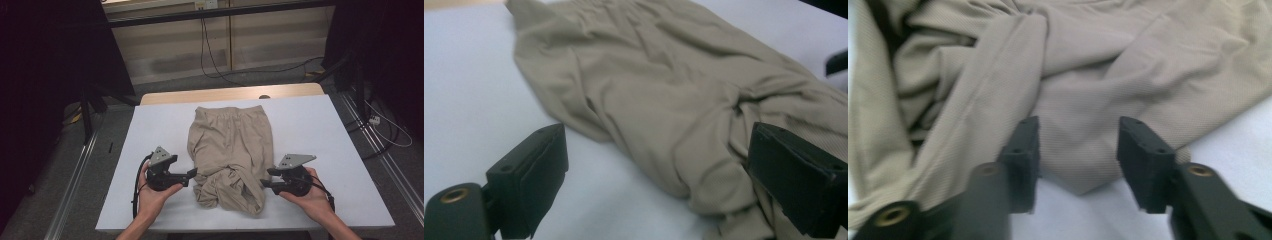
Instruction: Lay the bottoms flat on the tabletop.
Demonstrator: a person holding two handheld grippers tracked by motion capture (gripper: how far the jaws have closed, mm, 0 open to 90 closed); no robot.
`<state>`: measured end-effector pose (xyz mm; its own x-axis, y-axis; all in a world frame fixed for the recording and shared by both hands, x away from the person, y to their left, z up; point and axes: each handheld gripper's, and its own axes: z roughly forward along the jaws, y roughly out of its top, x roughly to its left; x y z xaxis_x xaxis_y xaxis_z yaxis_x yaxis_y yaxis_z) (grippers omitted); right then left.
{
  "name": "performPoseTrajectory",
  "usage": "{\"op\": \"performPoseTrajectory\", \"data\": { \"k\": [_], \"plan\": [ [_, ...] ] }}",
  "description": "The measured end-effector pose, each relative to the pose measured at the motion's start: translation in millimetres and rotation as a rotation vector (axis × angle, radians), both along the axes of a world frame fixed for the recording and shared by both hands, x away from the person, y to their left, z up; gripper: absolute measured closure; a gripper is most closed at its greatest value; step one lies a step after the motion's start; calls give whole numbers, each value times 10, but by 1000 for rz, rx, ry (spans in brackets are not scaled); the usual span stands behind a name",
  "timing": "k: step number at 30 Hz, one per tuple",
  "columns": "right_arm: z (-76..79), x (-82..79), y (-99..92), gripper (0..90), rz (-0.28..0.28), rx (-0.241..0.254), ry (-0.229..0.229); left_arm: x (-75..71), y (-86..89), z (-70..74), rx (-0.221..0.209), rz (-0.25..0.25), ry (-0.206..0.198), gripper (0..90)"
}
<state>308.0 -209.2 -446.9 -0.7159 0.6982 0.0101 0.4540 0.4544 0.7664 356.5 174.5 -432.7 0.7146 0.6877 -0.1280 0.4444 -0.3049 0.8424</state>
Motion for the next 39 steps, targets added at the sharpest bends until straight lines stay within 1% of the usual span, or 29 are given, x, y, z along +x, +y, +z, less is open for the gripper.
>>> {"op": "performPoseTrajectory", "data": {
  "k": [2,4,5,6,8,9,10,12,13,14,15,16,17,19,20,25,29,30,31,33,34,35,37,38,39],
  "plan": [
    [-44,0,16,448,14,-10,8,-3,-31,-15,16,-3,-12,98],
    [-89,1,48,408,15,-39,18,-1,-69,-39,23,-12,-11,98],
    [-105,-1,65,409,22,-44,23,-7,-94,-53,30,-19,-8,98],
    [-116,1,80,433,28,-53,22,-12,-117,-66,39,-29,-6,99],
    [-137,16,112,497,23,-78,17,-23,-161,-87,54,-44,3,103],
    [-139,22,124,533,19,-77,19,-29,-182,-96,60,-50,2,105],
    [-134,26,128,625,23,-77,16,-31,-196,-101,65,-58,-1,107],
    [-130,32,123,762,22,-76,10,-43,-210,-99,68,-63,-4,121],
    [-123,36,109,833,18,-62,13,-45,-212,-99,65,-67,-6,122],
    [-110,41,92,858,12,-44,14,-48,-214,-100,63,-68,-7,125],
    [-88,47,73,866,9,-36,7,-49,-215,-101,70,-67,-10,130],
    [-52,51,46,870,2,-9,1,-48,-214,-102,71,-66,-10,132],
    [-28,55,27,871,-5,5,-7,-47,-213,-103,73,-65,-8,132],
    [38,72,-26,873,-27,29,-34,-48,-215,-101,76,-66,-9,135],
    [72,92,-60,873,-48,45,-45,-48,-218,-103,79,-67,-14,141],
    [167,223,-170,875,-109,70,-74,-62,-253,-114,98,-80,-31,152],
    [265,396,-227,874,-161,73,-102,-44,-291,-145,109,-87,-20,167],
    [288,459,-242,875,-175,74,-112,-41,-294,-147,112,-88,-21,168],
    [297,499,-248,875,-184,80,-110,-41,-298,-149,113,-87,-23,170],
    [300,599,-251,875,-215,82,-116,-45,-304,-156,120,-93,-17,195],
    [284,646,-251,875,-231,76,-121,-43,-304,-160,132,-95,-21,207],
    [256,695,-252,874,-246,66,-115,-43,-306,-163,139,-96,-18,211],
    [178,762,-262,865,-270,51,-94,-41,-303,-165,144,-92,-17,229],
    [126,776,-269,843,-271,41,-74,-40,-298,-161,143,-91,-15,245],
    [99,772,-274,802,-266,39,-63,-43,-284,-149,139,-89,-11,255]
  ]
}}
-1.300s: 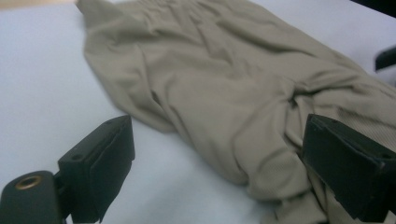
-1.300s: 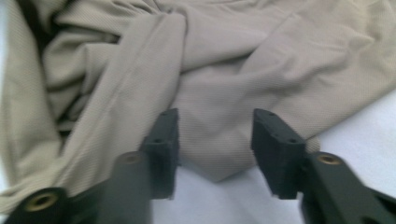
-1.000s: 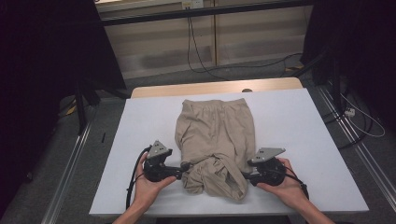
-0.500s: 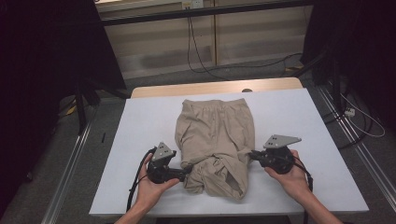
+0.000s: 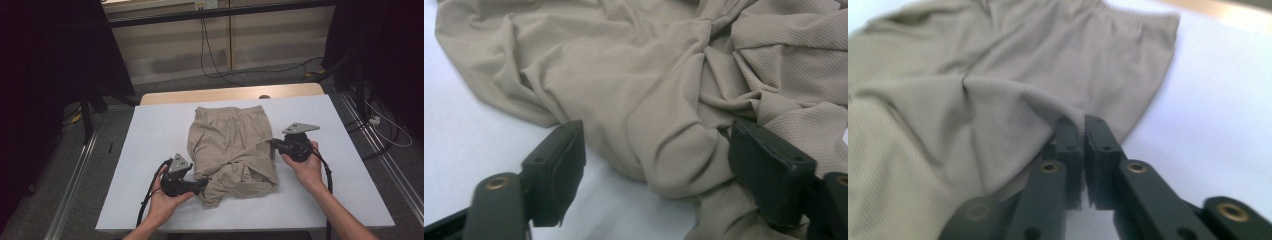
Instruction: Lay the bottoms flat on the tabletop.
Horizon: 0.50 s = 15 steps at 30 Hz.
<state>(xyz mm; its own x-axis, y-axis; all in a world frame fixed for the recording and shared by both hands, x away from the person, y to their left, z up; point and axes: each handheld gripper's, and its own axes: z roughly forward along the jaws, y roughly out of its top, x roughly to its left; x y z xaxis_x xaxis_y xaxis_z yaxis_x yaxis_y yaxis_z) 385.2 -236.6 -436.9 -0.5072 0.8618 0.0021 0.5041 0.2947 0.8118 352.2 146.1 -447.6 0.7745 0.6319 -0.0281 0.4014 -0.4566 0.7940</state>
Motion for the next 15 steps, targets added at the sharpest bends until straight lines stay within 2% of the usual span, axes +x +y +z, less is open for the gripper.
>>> {"op": "performPoseTrajectory", "data": {
  "k": [2,5,7,8,9,11,12,13,15],
  "plan": [
    [-38,-44,-11,664,3,6,29,-19,20,23,-22,-7,19,310],
    [34,-211,-25,540,12,33,5,-77,56,85,-67,-15,36,461],
    [153,-386,-4,527,38,49,-47,-143,77,153,-114,-36,36,567],
    [188,-443,12,549,59,72,-49,-189,75,194,-129,-55,29,590],
    [226,-538,59,612,117,113,-43,-218,64,212,-139,-67,30,623],
    [231,-669,181,632,183,139,-30,-293,-2,227,-145,-106,36,623],
    [215,-743,274,626,230,135,-14,-337,-66,219,-139,-122,39,609],
    [183,-830,398,597,294,125,-2,-363,-113,209,-131,-132,41,537],
    [136,-920,560,518,347,94,10,-413,-244,159,-83,-173,37,425]
  ]
}}
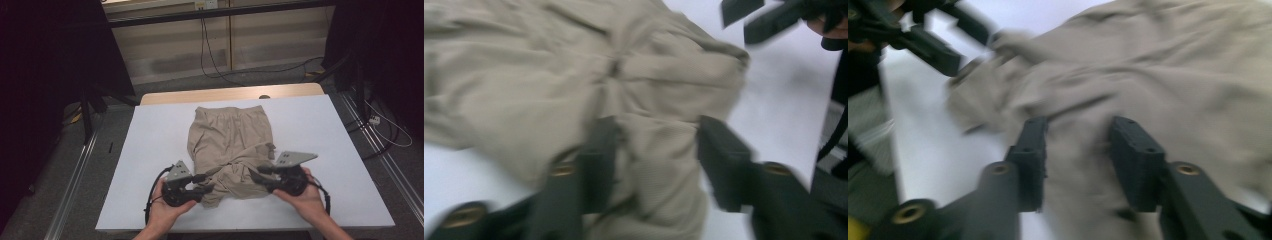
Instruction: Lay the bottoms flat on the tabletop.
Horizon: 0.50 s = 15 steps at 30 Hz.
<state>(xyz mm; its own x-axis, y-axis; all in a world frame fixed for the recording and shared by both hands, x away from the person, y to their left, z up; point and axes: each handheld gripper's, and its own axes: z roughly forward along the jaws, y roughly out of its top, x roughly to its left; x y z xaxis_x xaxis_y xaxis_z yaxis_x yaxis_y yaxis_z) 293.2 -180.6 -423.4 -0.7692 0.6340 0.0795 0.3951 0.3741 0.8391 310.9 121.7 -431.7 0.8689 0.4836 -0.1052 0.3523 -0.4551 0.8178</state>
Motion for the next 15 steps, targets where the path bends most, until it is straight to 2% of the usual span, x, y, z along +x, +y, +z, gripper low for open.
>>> {"op": "performPoseTrajectory", "data": {
  "k": [1,2,3,4,5,6,7,8,9,10,15],
  "plan": [
    [-34,-21,80,450,20,-13,1,-17,-79,-52,48,-11,-19,378],
    [-80,-14,168,371,29,-42,6,-23,-126,-93,78,-8,-28,327],
    [-106,3,211,328,25,-67,7,-10,-192,-161,140,-16,-28,293],
    [-150,44,261,334,23,-93,8,1,-221,-198,170,-12,-28,284],
    [-180,76,278,337,25,-98,14,23,-245,-236,196,-3,-16,290],
    [-232,132,297,369,11,-119,26,38,-247,-244,201,1,-10,353],
    [-252,159,299,483,-8,-140,23,63,-220,-224,199,14,-7,467],
    [-257,194,268,636,-27,-153,17,88,-176,-193,166,13,18,588],
    [-244,218,218,736,-38,-138,17,103,-138,-169,131,11,30,720],
    [-226,231,172,791,-57,-125,15,116,-87,-129,102,23,39,769],
    [-58,269,-216,837,-178,-76,-36,168,154,80,-24,83,2,806]
  ]
}}
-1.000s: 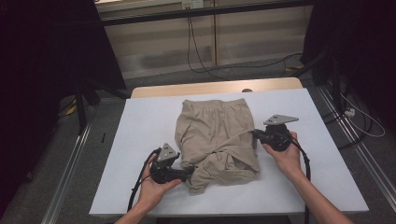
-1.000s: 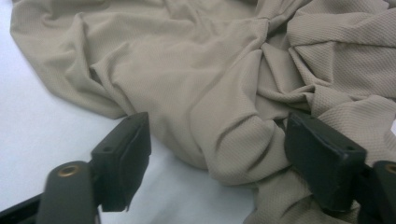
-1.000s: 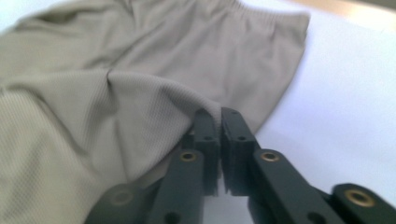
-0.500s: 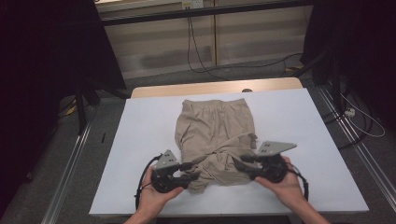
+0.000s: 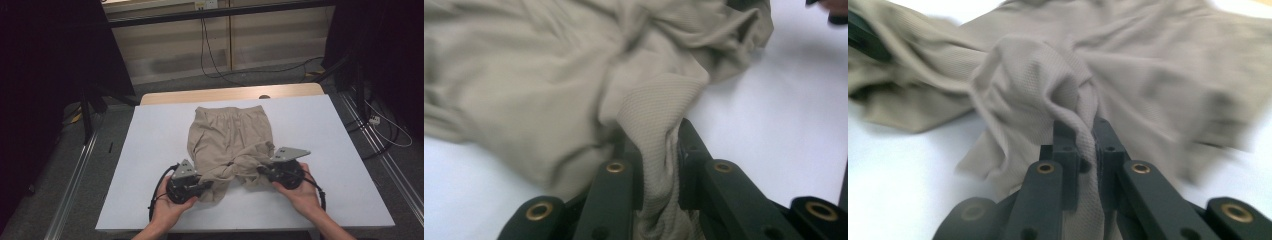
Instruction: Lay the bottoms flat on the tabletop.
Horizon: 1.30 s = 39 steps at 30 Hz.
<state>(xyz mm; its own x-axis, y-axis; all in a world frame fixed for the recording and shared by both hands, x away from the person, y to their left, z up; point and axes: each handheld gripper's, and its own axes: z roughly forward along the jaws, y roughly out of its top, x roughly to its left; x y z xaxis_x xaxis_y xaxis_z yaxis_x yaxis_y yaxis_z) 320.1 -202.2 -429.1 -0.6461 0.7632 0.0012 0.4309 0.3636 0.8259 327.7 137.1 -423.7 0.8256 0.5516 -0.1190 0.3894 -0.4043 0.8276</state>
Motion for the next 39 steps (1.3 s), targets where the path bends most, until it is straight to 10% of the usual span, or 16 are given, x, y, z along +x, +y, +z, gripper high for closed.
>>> {"op": "performPoseTrajectory", "data": {
  "k": [10,16,20,22,27,31,34,39],
  "plan": [
    [258,256,-689,817,-246,-6,-126,201,173,249,-151,84,-13,806],
    [288,222,-596,494,-224,1,-112,355,230,356,-153,140,-39,794],
    [368,204,-442,443,-170,30,-115,470,211,477,-131,148,-54,793],
    [355,196,-286,560,-84,36,-99,517,172,524,-135,152,-61,777],
    [84,265,281,534,105,4,11,587,103,529,-170,157,-56,777],
    [-112,351,527,498,134,-53,51,591,95,513,-191,159,-59,766],
    [-213,330,568,840,161,-63,80,579,119,483,-194,151,-50,754],
    [-239,72,610,888,236,-26,122,580,108,381,-168,150,-32,748]
  ]
}}
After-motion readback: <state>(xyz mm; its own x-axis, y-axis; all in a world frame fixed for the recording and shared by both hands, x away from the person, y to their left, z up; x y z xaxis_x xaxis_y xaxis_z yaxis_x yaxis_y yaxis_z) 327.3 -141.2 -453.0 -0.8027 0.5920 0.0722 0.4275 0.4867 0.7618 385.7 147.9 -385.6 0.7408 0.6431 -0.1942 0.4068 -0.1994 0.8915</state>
